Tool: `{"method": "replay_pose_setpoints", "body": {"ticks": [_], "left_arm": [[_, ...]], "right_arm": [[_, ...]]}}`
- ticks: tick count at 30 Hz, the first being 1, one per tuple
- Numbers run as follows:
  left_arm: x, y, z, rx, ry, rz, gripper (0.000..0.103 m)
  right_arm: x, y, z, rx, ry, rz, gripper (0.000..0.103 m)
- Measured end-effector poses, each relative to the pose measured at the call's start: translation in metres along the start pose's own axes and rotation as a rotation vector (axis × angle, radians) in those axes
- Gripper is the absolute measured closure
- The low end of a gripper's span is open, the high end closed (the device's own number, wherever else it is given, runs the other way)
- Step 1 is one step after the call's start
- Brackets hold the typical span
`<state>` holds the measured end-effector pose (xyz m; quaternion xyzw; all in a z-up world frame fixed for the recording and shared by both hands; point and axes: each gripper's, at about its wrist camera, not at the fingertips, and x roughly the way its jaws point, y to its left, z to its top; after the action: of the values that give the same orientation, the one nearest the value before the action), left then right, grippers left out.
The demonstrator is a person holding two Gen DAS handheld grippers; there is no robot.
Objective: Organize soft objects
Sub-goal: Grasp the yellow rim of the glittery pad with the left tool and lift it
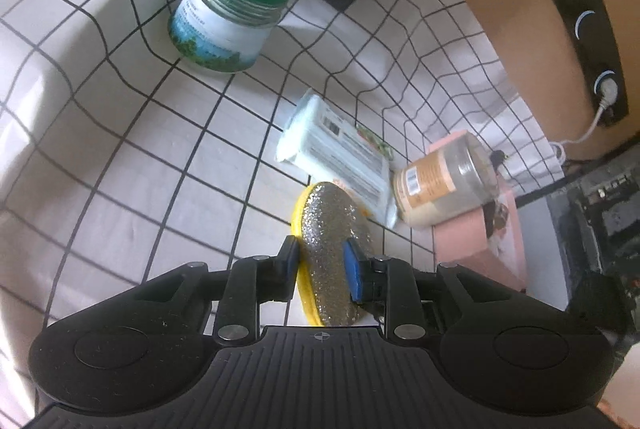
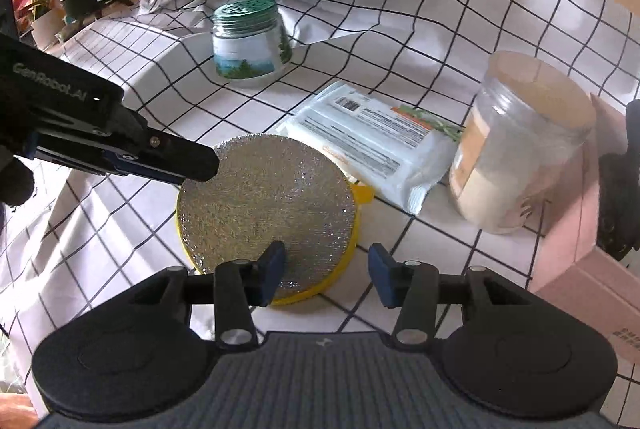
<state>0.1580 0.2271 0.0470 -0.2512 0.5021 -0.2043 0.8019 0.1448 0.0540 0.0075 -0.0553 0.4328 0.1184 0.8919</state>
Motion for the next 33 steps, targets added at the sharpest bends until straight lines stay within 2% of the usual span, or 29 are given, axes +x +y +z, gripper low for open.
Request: {"method": "replay_pose_setpoints", "body": {"ticks": [5, 10, 16, 20, 22, 23, 25, 30, 33], "left_arm": [[-0.012, -0.005, -0.007, 0.040, -0.011, -0.006, 0.076], [-0.013, -0.015, -0.010, 0.100, -0.016, -0.012, 0.075], [0.010, -0.022, -0.008, 0.099, -0.016, 0.064, 0.065], [0.029, -0.009, -0.003, 0.067, 0.024, 0.103, 0.066], [0.033, -0.006, -0.005, 0.072, 0.043, 0.097, 0.070], [0.033, -0.007, -0.007, 0.078, 0.047, 0.091, 0.070], [0.031, -0.006, -0.012, 0.091, 0.049, 0.081, 0.070], [0.026, -0.001, -0.017, 0.066, 0.051, 0.057, 0.071], [0.025, -0.001, -0.017, 0.054, 0.049, 0.052, 0.071]], "right_arm": [[-0.005, 0.009, -0.004, -0.002, 0.004, 0.025, 0.061], [-0.013, 0.018, -0.013, -0.013, -0.001, 0.047, 0.062], [-0.020, 0.016, -0.022, -0.004, -0.002, 0.068, 0.061], [-0.025, 0.016, -0.026, -0.015, -0.004, 0.075, 0.061], [-0.034, 0.013, -0.023, -0.008, -0.020, 0.087, 0.061], [-0.039, 0.011, -0.021, 0.002, -0.038, 0.077, 0.061], [-0.043, 0.006, -0.014, 0.022, -0.063, -0.005, 0.061], [-0.027, -0.003, -0.010, 0.032, 0.005, -0.192, 0.061], [-0.028, -0.005, -0.012, 0.036, 0.015, -0.166, 0.061]]}}
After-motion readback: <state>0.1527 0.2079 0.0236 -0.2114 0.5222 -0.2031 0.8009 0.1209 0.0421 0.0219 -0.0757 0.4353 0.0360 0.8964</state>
